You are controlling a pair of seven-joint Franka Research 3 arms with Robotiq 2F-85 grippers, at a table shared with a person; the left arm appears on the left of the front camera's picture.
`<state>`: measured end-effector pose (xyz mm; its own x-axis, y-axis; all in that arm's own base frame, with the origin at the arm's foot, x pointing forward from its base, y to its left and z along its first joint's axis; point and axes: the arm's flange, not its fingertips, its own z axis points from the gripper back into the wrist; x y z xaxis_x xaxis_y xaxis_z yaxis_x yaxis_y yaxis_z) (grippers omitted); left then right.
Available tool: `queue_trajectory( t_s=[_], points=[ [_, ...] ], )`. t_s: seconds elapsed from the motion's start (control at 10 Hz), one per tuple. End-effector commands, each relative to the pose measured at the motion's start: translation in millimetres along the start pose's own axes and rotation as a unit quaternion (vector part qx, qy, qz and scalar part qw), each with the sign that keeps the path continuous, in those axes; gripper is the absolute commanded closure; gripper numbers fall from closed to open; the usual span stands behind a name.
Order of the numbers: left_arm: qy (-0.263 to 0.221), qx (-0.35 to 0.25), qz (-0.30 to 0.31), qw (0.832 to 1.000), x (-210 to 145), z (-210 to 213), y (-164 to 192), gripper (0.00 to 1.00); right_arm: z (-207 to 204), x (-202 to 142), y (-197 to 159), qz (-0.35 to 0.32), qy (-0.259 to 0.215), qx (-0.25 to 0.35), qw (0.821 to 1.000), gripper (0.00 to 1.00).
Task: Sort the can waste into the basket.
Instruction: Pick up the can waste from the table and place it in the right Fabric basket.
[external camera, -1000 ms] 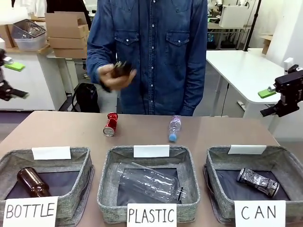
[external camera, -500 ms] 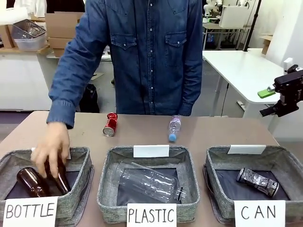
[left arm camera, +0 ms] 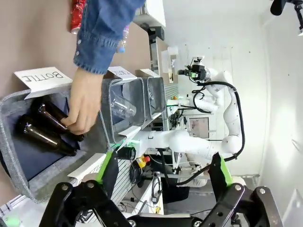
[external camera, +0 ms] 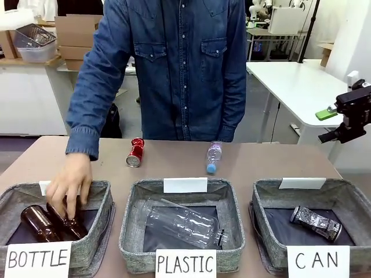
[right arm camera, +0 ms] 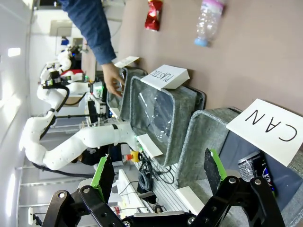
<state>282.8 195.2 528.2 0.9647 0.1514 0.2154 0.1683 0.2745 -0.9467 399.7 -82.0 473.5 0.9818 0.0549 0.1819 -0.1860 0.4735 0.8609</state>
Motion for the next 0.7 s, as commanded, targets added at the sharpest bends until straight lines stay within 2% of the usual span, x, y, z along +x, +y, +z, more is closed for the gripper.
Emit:
queue_trajectory(
  t_s=[0.0, 0.1, 0.3, 0.4, 0.5, 0.6],
  points=[
    [0.009, 0.0, -0.007, 1.0, 8, -11, -6, 0.0, 2, 0, 1, 0.01, 0.002, 0.002, 1.0, 0.0],
    [0.026, 0.004, -0.003, 1.0, 17, -27, -9, 0.0, 2, 0, 1, 0.01, 0.002, 0.002, 1.0, 0.0],
    [0.044, 0.064, 0.022, 0.997, 45, -77, -14, 0.0, 2, 0, 1, 0.01, 0.002, 0.002, 1.0, 0.0],
    [0.073, 0.092, 0.02, 0.993, 62, -107, -19, 0.0, 2, 0, 1, 0.01, 0.002, 0.002, 1.0, 0.0],
    [0.079, 0.16, 0.002, 0.984, 87, -137, -19, 0.0, 2, 0, 1, 0.01, 0.002, 0.002, 1.0, 0.0],
    [0.114, 0.168, -0.009, 0.979, 113, -168, -17, 0.0, 2, 0, 1, 0.01, 0.002, 0.002, 1.0, 0.0]
  ],
)
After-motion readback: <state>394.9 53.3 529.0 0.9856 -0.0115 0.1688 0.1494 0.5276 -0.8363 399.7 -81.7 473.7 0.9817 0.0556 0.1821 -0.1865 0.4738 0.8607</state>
